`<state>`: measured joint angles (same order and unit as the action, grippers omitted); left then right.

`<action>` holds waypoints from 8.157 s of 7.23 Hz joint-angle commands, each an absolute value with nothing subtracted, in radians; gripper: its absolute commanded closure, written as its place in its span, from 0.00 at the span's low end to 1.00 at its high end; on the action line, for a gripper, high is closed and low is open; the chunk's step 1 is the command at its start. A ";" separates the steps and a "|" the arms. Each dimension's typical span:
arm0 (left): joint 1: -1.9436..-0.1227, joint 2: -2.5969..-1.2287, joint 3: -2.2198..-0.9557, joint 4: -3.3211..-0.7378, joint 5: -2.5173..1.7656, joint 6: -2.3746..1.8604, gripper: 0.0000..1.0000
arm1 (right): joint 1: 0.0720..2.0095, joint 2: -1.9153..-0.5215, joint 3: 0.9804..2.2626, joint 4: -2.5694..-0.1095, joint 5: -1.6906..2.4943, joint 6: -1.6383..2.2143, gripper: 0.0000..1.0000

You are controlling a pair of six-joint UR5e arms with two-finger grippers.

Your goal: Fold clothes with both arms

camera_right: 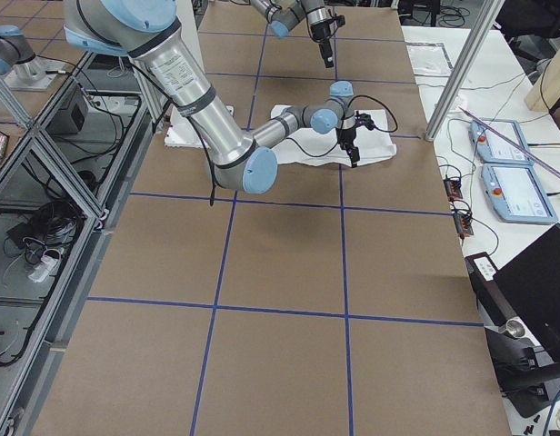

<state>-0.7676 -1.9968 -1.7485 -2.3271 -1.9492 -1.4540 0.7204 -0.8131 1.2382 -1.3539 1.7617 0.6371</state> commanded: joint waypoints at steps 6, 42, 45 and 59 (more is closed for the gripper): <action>-0.756 -1.990 -1.903 -2.115 -1.959 -1.462 0.00 | 0.811 -0.955 1.502 -1.400 1.896 0.561 0.00; -0.331 -2.017 -1.766 -2.008 -1.671 -1.853 0.64 | 0.750 -1.173 1.971 -1.577 2.082 1.026 0.00; -0.331 -2.017 -1.773 -2.008 -1.674 -1.848 0.91 | 0.749 -1.172 1.971 -1.577 2.082 1.032 0.00; -0.331 -2.016 -1.799 -2.026 -1.681 -1.845 1.00 | 0.416 -1.046 1.851 -1.707 1.785 2.028 0.00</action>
